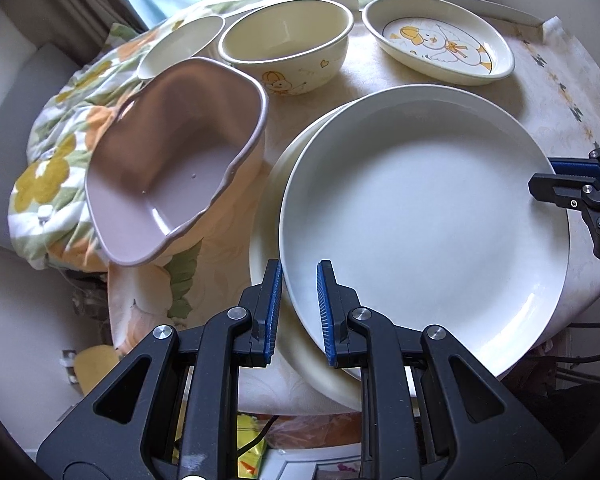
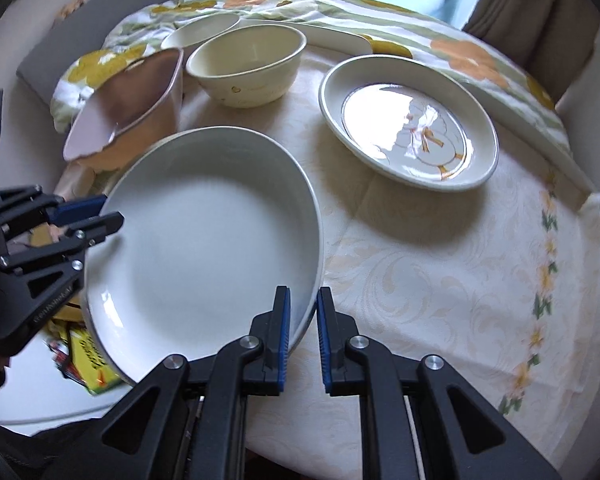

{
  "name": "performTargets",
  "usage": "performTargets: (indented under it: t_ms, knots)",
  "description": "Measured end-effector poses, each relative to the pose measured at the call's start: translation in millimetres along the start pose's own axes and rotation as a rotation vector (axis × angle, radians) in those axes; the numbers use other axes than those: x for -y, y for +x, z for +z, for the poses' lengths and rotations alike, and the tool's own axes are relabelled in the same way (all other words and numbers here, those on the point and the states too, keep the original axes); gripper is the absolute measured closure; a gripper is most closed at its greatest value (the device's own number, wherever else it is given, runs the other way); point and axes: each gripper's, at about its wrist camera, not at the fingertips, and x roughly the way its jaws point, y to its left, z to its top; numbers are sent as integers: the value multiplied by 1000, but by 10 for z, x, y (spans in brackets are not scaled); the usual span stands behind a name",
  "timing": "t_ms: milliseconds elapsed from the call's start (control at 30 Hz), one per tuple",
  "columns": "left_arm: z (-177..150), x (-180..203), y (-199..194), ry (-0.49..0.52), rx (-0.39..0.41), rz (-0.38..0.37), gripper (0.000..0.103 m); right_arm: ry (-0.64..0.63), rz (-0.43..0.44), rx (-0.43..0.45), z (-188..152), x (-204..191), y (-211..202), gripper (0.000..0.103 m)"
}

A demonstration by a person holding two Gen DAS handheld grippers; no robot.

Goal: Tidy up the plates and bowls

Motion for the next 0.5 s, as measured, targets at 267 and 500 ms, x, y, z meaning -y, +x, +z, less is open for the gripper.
performTargets:
  t_ms: [267, 500]
  knots:
    - [-42, -41, -32, -15, 10, -9, 88, 5, -11, 0, 31, -1, 24, 91]
    - [-29, -34, -37, -15, 12, 0, 88, 24, -6, 12, 7, -26, 12, 91]
